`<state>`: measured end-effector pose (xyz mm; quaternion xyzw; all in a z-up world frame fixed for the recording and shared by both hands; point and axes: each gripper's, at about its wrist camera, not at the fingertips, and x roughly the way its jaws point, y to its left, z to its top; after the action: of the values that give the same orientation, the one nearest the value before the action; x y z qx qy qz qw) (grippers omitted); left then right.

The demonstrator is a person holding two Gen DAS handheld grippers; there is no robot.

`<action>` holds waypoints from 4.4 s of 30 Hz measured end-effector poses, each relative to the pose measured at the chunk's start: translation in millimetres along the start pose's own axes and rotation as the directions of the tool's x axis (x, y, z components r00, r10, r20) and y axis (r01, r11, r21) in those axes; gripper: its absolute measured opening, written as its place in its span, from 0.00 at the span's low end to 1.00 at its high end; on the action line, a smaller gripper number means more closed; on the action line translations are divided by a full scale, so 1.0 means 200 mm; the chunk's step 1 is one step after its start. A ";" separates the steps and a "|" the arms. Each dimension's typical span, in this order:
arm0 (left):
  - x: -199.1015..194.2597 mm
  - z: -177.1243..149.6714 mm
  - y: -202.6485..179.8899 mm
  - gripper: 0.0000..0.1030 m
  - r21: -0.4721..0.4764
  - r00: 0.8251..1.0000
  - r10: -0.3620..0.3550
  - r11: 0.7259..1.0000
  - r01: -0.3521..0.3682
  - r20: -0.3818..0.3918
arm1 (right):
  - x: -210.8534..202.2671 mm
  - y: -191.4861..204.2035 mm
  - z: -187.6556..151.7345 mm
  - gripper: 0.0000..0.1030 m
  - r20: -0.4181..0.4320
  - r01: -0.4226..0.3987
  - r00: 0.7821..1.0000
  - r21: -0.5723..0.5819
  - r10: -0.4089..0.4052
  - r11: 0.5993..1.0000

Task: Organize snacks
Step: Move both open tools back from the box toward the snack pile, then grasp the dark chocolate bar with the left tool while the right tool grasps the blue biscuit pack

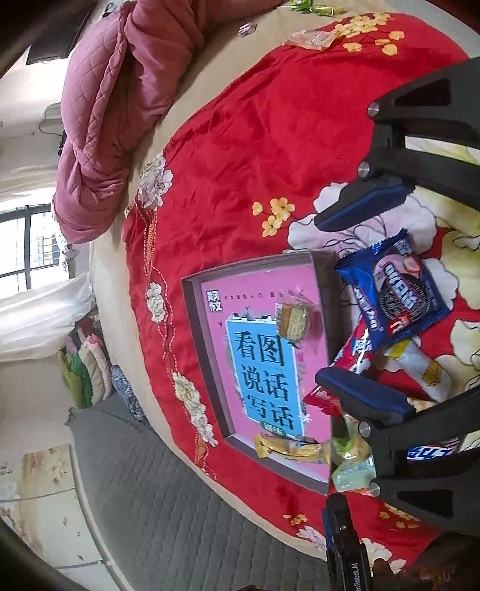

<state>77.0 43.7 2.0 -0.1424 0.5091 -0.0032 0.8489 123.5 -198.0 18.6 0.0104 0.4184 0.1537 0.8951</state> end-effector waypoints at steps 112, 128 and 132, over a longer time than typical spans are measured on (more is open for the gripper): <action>0.17 -0.30 -0.20 0.29 0.050 0.981 -0.045 0.997 0.056 -0.188 | 0.12 -0.03 -0.15 0.54 -0.127 -0.074 0.990 -0.147 0.055 0.986; 0.00 -0.27 -0.21 0.29 0.034 0.991 -0.062 0.997 0.066 -0.121 | 0.06 -0.02 -0.13 0.54 -0.066 -0.076 0.996 -0.151 0.067 0.986; -0.05 -0.25 -0.21 0.29 0.028 0.993 -0.065 0.997 0.068 -0.095 | 0.04 -0.01 -0.12 0.53 -0.051 -0.076 0.996 -0.155 0.069 0.985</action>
<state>35.5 -7.5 -1.4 -0.1458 0.5433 -0.0461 0.8255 111.2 -200.2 -3.7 -0.0483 0.4245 0.2187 0.8773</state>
